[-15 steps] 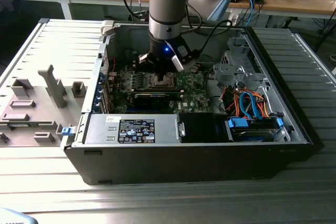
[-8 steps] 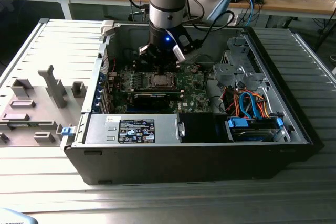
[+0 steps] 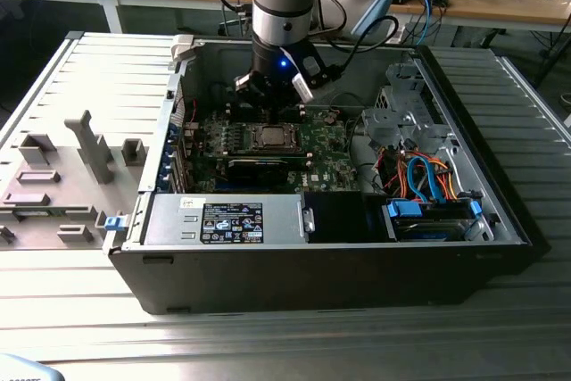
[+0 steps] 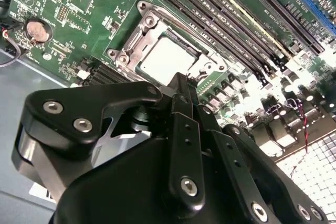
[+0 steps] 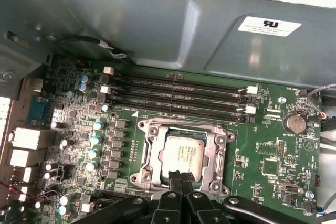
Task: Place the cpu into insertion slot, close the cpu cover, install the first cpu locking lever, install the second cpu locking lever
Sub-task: 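Install the second cpu locking lever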
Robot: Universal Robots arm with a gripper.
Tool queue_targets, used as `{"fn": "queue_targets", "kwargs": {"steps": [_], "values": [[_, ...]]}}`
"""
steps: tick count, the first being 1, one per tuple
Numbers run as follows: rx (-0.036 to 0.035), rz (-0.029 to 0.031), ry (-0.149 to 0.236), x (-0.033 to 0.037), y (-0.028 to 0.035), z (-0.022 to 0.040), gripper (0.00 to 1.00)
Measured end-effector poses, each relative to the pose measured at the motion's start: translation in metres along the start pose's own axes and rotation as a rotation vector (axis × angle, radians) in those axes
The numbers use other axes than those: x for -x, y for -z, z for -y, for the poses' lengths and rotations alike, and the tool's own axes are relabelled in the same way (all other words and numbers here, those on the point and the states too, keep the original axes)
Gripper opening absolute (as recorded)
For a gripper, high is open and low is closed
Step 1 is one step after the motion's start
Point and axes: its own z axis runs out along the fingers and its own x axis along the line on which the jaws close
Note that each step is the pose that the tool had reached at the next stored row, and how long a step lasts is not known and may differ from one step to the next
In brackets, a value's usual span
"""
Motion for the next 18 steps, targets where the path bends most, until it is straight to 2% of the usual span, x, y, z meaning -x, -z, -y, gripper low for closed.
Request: {"fn": "queue_targets", "kwargs": {"steps": [4, 8, 15, 18], "values": [[0.0, 0.0016, -0.022, 0.0007, -0.0003, -0.0015, 0.11], [0.0005, -0.0014, -0.05, 0.0045, -0.0017, -0.0057, 0.11], [-0.0019, -0.0007, -0.061, 0.0061, -0.0028, -0.015, 0.11], [-0.0021, -0.0004, -0.063, 0.0073, -0.0038, -0.0234, 0.11]]}}
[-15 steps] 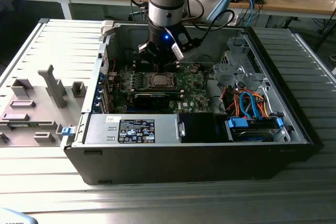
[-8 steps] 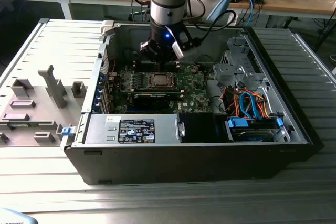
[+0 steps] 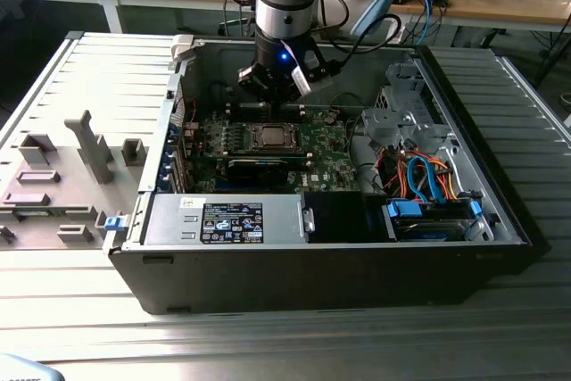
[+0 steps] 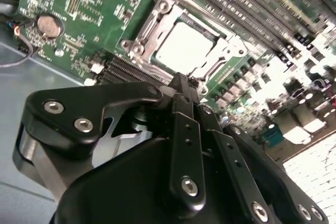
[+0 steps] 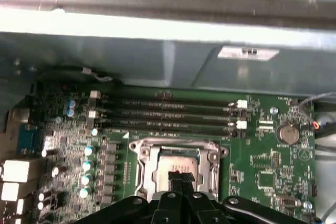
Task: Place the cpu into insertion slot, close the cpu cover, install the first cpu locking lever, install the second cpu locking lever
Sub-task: 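Install the second cpu locking lever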
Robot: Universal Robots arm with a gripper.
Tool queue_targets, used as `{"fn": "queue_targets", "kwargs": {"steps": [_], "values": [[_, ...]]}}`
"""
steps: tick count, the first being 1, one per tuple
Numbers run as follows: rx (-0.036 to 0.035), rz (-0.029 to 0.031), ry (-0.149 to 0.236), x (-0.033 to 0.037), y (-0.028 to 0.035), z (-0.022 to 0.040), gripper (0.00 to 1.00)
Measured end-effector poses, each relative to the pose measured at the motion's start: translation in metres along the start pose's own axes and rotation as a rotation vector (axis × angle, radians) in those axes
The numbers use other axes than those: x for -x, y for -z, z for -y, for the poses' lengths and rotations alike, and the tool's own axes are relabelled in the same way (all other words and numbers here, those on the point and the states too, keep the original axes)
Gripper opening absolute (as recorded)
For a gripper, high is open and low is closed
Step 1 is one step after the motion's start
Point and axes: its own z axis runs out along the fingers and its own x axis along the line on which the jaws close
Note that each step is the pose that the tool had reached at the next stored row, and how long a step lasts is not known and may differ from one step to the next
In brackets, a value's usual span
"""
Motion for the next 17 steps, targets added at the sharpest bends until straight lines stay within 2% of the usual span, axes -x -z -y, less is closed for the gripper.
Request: {"fn": "queue_targets", "kwargs": {"steps": [2, 4, 5, 6, 8, 10, 11, 12, 13, 14, 17], "values": [[-0.0012, 0.0, -0.001, 0.0009, -0.0011, -0.0102, 0.11], [-0.0024, 0.0001, -0.002, 0.001, 0.0002, -0.0116, 0.11], [-0.0106, -0.0003, -0.003, 0.0011, 0.0015, -0.0118, 0.11], [-0.0288, -0.0015, -0.004, 0.0012, 0.0017, -0.0118, 0.11], [-0.0846, -0.0053, -0.005, 0.0021, 0.0017, -0.0117, 0.11], [-0.1227, -0.0082, -0.006, 0.0032, 0.0017, -0.0117, 0.11], [-0.1454, -0.01, -0.007, 0.004, 0.0017, -0.0117, 0.11], [-0.1546, -0.0112, -0.007, 0.0046, 0.002, -0.0116, 0.11], [-0.1602, -0.012, -0.008, 0.0049, 0.0027, -0.0117, 0.11], [-0.1628, -0.0122, -0.008, 0.0051, 0.0034, -0.0117, 0.11], [-0.1636, -0.0122, -0.008, 0.0051, 0.0038, -0.0118, 0.11]]}}
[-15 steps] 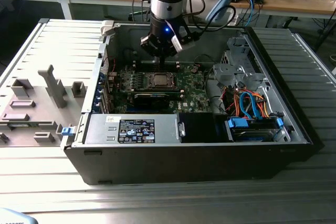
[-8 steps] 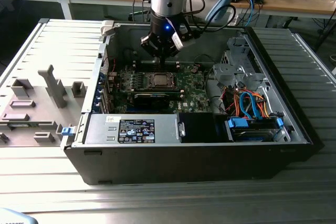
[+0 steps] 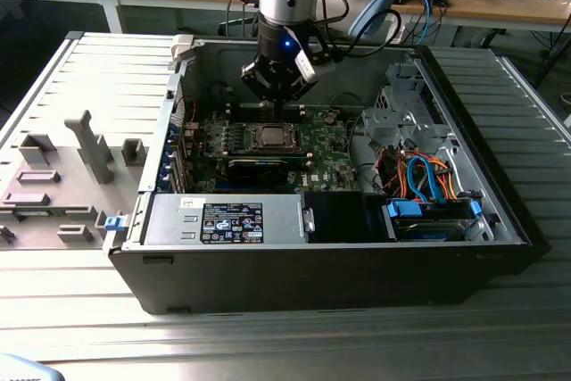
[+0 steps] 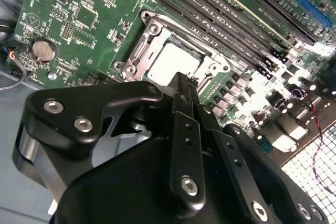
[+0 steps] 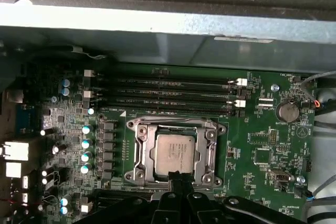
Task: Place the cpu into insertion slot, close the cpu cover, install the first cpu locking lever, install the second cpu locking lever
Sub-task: 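Install the second cpu locking lever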
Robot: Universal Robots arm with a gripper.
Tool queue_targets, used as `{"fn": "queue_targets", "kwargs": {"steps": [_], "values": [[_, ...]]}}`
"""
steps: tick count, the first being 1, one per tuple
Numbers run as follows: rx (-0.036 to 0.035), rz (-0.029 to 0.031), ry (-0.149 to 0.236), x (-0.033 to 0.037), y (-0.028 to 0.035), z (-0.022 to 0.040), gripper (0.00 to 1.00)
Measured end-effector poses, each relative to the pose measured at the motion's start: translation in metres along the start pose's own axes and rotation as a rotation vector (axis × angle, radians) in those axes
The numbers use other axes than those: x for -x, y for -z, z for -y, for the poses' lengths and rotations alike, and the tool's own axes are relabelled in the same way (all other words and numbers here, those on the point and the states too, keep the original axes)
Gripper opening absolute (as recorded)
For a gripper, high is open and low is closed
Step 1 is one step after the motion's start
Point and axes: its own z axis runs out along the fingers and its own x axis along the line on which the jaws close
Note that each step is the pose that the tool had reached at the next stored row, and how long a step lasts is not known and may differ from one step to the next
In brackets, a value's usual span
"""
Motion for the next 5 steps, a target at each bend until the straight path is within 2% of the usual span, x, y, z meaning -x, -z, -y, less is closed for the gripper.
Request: {"fn": "queue_targets", "kwargs": {"steps": [5], "values": [[0.0003, 0.0, 0.0, 0.0, 0.0, 0.0, 0.11]]}}
